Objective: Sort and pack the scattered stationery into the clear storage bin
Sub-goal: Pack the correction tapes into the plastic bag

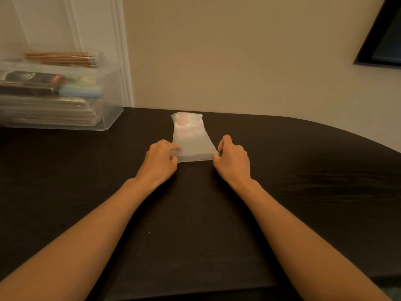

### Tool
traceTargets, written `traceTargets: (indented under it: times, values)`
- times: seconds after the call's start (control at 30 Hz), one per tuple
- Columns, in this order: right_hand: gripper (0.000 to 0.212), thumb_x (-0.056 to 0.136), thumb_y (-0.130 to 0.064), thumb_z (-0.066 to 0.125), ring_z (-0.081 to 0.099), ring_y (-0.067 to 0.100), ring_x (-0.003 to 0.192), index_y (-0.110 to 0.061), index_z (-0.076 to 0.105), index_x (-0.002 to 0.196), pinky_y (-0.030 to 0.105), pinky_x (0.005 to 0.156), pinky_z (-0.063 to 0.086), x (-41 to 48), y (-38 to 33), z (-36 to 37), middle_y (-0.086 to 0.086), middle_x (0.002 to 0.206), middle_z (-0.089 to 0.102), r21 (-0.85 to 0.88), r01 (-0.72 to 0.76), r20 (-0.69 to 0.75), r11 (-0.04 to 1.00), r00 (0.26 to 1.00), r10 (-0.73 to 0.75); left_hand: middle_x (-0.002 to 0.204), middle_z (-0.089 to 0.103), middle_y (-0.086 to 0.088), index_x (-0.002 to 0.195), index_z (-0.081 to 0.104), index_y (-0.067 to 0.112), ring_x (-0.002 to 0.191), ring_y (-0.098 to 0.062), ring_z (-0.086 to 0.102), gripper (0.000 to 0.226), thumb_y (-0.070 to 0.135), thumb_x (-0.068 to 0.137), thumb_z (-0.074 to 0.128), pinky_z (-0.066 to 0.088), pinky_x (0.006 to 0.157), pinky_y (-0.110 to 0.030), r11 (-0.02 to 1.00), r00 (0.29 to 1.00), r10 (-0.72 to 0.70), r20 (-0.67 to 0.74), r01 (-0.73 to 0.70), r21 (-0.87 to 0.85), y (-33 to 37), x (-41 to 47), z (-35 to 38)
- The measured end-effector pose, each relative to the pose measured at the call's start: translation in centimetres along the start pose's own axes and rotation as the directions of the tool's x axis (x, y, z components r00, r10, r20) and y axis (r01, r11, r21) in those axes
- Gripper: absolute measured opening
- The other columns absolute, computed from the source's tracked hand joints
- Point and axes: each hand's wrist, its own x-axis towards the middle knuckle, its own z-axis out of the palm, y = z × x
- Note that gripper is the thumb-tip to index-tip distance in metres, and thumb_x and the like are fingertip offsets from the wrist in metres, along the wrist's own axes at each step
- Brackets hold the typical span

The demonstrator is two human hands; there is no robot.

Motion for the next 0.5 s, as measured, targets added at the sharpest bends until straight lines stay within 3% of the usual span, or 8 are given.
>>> traceTargets:
  times: [0.1,0.2,0.27,0.33,0.43,0.5]
  values:
    - [0.005,0.091,-0.01,0.049,0.06,0.023,0.07,-0.01,0.05,0.096,0.04,0.068,0.054,-0.4,0.1,-0.2,0.007,0.078,0.06,0.017,0.046,0.001,0.999,0.999,-0.046,0.13,0.05,-0.006,0.123,0.06,0.014,0.107,-0.022,0.057,0.034,0.006,0.091,0.053,0.048,0.097,-0.036,1.0,1.0,-0.003,0.003,0.003,0.006,0.2,-0.5,-0.3]
    - [0.008,0.088,-0.009,0.05,0.06,0.022,0.074,-0.007,0.057,0.09,0.039,0.07,0.054,-0.7,0.3,-0.4,0.007,0.079,0.062,0.008,0.026,0.052,1.0,0.998,-0.027,0.115,0.054,-0.002,0.106,0.069,0.01,0.104,-0.02,0.056,0.021,0.005,0.09,0.056,0.047,0.093,-0.03,0.999,0.997,-0.042,0.059,0.04,0.037,0.5,-0.7,-1.1]
    - [0.01,0.086,-0.009,0.051,0.06,0.022,0.076,-0.005,0.06,0.087,0.038,0.071,0.053,-0.7,0.5,-0.6,0.008,0.08,0.062,0.084,-0.044,0.051,0.995,0.998,0.04,0.1,0.054,0.001,0.094,0.072,0.007,0.092,-0.014,0.054,0.015,0.006,0.087,0.059,0.044,0.081,-0.025,0.996,0.989,-0.09,0.114,0.088,0.027,0.6,-0.7,-1.8]
    - [0.01,0.086,-0.008,0.051,0.058,0.018,0.076,-0.005,0.061,0.087,0.034,0.071,0.051,-0.5,0.7,-0.6,0.006,0.08,0.061,0.263,-0.155,0.04,0.952,0.988,0.149,0.09,0.061,-0.007,0.086,0.071,0.002,0.079,-0.014,0.054,0.013,0.009,0.085,0.06,0.044,0.066,-0.023,0.988,0.982,-0.138,0.131,0.146,-0.047,0.8,-0.4,-2.2]
    - [0.011,0.089,-0.008,0.05,0.051,0.012,0.065,-0.01,0.058,0.083,0.027,0.06,0.047,0.4,0.7,-0.6,0.006,0.083,0.06,0.57,-0.376,0.145,0.73,0.921,0.361,0.085,0.061,-0.009,0.085,0.063,0.009,0.066,-0.014,0.055,0.009,0.015,0.089,0.057,0.045,0.058,-0.022,0.902,0.944,-0.31,0.114,0.33,-0.277,1.2,0.6,-2.6]
    - [0.012,0.092,-0.009,0.049,0.047,0.009,0.056,-0.011,0.056,0.082,0.02,0.05,0.041,1.0,0.6,-0.9,0.009,0.09,0.064,0.681,-0.53,0.306,0.505,0.833,0.461,0.092,0.061,-0.01,0.1,0.059,0.01,0.064,-0.013,0.055,0.011,0.016,0.092,0.055,0.045,0.053,-0.02,0.748,0.87,-0.457,0.182,0.487,-0.452,1.4,1.3,-2.9]
